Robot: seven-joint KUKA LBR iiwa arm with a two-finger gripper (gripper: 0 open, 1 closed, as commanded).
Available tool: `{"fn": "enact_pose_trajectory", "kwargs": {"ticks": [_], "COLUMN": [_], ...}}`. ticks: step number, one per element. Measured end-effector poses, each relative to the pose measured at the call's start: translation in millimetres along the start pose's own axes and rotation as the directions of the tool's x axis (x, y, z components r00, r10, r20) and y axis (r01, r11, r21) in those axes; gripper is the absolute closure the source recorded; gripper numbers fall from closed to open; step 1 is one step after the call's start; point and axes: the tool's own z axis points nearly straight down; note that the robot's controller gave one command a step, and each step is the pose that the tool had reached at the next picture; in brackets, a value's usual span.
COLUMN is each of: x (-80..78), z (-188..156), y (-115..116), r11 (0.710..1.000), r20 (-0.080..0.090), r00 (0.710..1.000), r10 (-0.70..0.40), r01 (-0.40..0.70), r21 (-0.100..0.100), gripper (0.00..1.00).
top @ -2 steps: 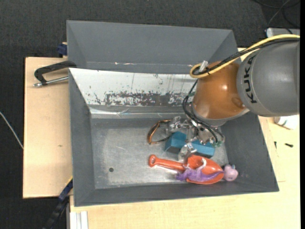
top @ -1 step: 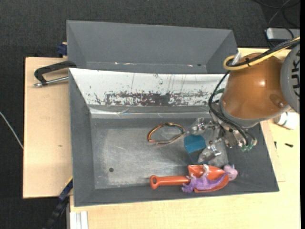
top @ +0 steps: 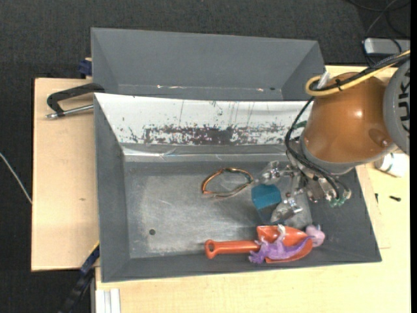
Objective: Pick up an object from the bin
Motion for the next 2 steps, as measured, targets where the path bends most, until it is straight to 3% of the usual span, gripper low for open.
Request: {"fn": "enact_pose_trajectory", "kwargs": {"ticks": [1,2], "x": [1.8,-6.9], "z": [-13.3,-77.9], "y": [-4.1,3.2], "r11": [0.989,0.934], "r20": [-0.003,-0.005], "r00": [0.989,0.934], "r10": [-0.149,-0.357], "r01": [0.149,0.357], "r21": [-0.002,-0.005], "gripper": [1.0,1.0]}}
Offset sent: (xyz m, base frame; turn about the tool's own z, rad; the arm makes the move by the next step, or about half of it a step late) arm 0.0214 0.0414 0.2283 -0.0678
